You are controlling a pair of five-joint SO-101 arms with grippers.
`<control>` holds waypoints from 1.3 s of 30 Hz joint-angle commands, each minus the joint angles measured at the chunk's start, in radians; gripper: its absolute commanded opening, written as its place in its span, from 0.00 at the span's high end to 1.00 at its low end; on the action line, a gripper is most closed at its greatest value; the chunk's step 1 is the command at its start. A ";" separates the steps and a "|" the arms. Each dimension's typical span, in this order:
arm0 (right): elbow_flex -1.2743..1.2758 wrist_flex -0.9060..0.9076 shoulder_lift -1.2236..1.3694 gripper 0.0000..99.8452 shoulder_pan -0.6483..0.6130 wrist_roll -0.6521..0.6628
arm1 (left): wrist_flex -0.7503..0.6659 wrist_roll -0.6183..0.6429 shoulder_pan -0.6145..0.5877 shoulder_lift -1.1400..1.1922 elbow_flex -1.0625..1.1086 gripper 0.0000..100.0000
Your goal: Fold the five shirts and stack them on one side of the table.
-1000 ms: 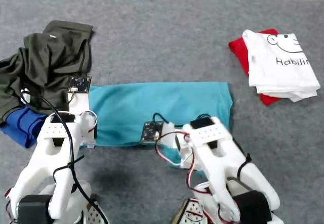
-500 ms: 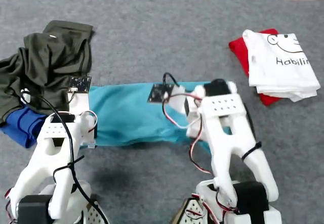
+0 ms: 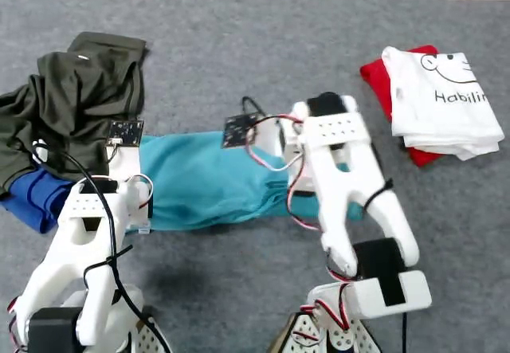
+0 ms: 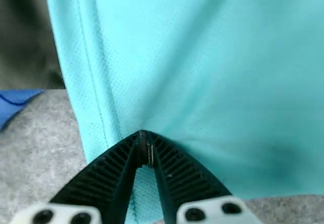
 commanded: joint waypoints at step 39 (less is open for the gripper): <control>-0.048 0.028 -0.228 0.99 0.229 -0.434 | 0.190 0.003 0.000 -0.027 -0.173 0.98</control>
